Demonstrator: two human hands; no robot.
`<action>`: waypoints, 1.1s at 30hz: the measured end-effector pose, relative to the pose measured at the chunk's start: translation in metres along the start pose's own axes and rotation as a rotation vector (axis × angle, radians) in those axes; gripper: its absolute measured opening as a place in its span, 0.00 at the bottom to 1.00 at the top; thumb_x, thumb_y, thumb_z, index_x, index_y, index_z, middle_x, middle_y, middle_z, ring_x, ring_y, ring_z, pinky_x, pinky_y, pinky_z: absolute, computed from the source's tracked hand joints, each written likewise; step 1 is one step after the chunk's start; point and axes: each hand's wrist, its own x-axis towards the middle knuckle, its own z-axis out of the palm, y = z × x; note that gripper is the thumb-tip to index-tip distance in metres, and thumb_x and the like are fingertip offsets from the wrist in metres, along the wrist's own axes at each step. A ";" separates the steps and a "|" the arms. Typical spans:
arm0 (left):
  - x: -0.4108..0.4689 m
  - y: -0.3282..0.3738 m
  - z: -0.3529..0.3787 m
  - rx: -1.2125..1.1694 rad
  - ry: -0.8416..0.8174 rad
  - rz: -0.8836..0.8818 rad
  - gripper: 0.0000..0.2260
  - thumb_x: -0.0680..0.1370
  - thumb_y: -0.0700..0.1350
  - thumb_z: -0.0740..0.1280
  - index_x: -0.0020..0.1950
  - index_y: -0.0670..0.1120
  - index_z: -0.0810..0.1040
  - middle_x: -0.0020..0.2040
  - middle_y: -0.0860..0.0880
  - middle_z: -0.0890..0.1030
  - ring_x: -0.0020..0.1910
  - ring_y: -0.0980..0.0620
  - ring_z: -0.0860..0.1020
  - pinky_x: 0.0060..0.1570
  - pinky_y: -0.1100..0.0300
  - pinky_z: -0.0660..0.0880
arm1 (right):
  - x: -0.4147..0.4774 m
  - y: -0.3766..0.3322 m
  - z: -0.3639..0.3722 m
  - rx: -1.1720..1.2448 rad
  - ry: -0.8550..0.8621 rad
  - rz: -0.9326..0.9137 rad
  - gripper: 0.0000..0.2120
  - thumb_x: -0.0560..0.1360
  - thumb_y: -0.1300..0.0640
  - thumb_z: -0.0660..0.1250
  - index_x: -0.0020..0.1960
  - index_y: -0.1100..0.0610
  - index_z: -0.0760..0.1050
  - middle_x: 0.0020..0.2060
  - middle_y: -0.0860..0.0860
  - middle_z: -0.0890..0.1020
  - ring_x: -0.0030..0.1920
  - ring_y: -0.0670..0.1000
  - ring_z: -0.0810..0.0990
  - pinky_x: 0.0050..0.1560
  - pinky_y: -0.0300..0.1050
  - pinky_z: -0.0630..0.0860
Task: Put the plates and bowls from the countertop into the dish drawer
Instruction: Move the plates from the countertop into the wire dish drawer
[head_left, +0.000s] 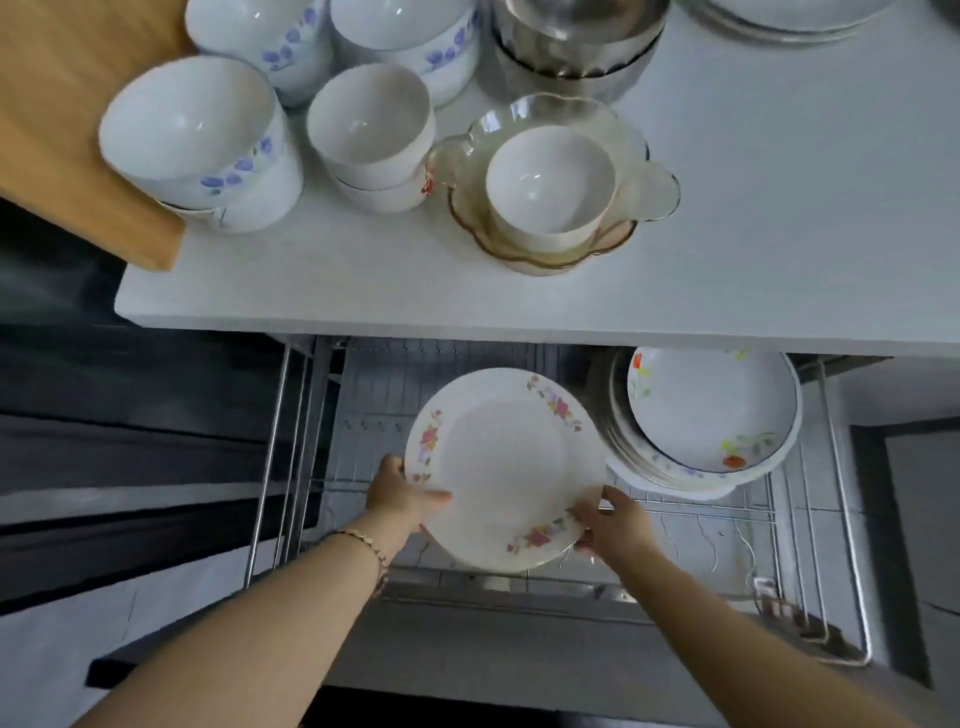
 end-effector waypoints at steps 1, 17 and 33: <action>0.016 0.000 0.004 0.018 0.003 0.007 0.21 0.68 0.35 0.74 0.56 0.41 0.68 0.59 0.41 0.77 0.57 0.40 0.78 0.51 0.48 0.80 | 0.013 0.001 0.009 0.026 0.014 0.025 0.11 0.75 0.66 0.64 0.57 0.63 0.74 0.32 0.55 0.79 0.37 0.60 0.79 0.50 0.61 0.79; 0.155 0.029 0.057 0.120 0.052 0.141 0.21 0.70 0.35 0.72 0.61 0.41 0.70 0.58 0.43 0.79 0.50 0.46 0.77 0.48 0.59 0.73 | 0.149 0.014 0.075 0.423 0.346 0.129 0.13 0.69 0.69 0.68 0.51 0.56 0.77 0.30 0.53 0.78 0.38 0.56 0.77 0.54 0.61 0.79; 0.117 0.034 0.060 0.383 -0.035 0.157 0.25 0.74 0.35 0.60 0.72 0.40 0.63 0.67 0.38 0.70 0.63 0.39 0.74 0.62 0.52 0.73 | 0.126 0.010 0.039 0.059 0.023 0.234 0.08 0.73 0.64 0.66 0.52 0.61 0.78 0.31 0.53 0.77 0.35 0.52 0.77 0.36 0.38 0.73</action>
